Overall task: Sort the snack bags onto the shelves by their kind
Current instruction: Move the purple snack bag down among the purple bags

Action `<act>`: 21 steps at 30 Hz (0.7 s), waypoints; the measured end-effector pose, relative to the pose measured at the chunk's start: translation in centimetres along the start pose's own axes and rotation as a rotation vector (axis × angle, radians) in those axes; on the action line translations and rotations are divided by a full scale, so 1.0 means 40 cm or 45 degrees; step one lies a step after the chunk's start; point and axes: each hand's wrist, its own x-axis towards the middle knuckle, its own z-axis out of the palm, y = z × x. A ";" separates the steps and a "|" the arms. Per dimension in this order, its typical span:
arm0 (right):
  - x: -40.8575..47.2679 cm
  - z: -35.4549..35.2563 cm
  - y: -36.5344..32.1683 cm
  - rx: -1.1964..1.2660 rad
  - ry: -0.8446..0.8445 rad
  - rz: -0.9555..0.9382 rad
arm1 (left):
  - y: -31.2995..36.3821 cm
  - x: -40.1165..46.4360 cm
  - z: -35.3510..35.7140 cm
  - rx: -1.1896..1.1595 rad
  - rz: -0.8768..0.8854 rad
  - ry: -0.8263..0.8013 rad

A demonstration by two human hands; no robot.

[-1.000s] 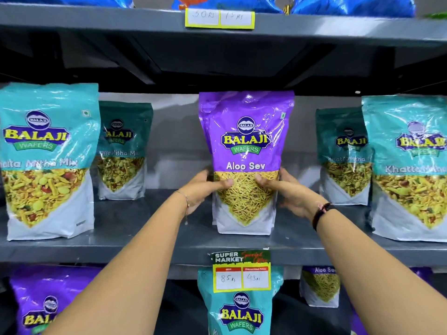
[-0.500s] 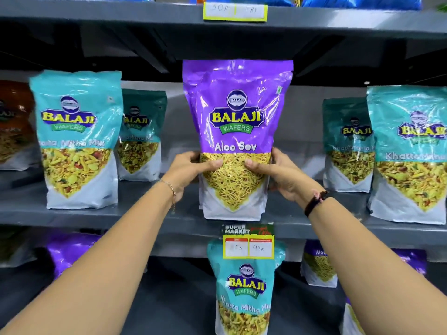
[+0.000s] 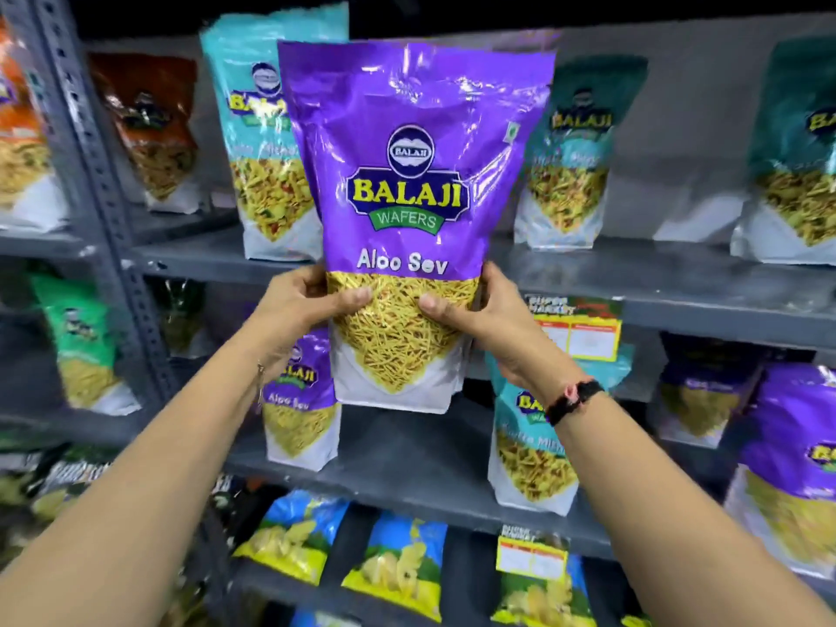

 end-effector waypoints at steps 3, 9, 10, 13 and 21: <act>-0.045 0.039 0.109 -0.011 -0.019 0.058 | -0.101 -0.051 -0.029 0.027 -0.091 0.031; -0.132 0.070 0.345 -0.044 0.001 0.216 | -0.323 -0.117 -0.025 -0.016 -0.298 0.005; -0.140 0.066 0.380 -0.072 0.001 0.247 | -0.363 -0.119 -0.017 -0.007 -0.335 -0.004; -0.148 0.045 0.468 -0.153 -0.016 0.329 | -0.464 -0.109 0.024 0.008 -0.418 0.001; -0.048 -0.017 0.614 -0.453 0.095 0.409 | -0.633 0.003 0.103 -0.001 -0.443 0.089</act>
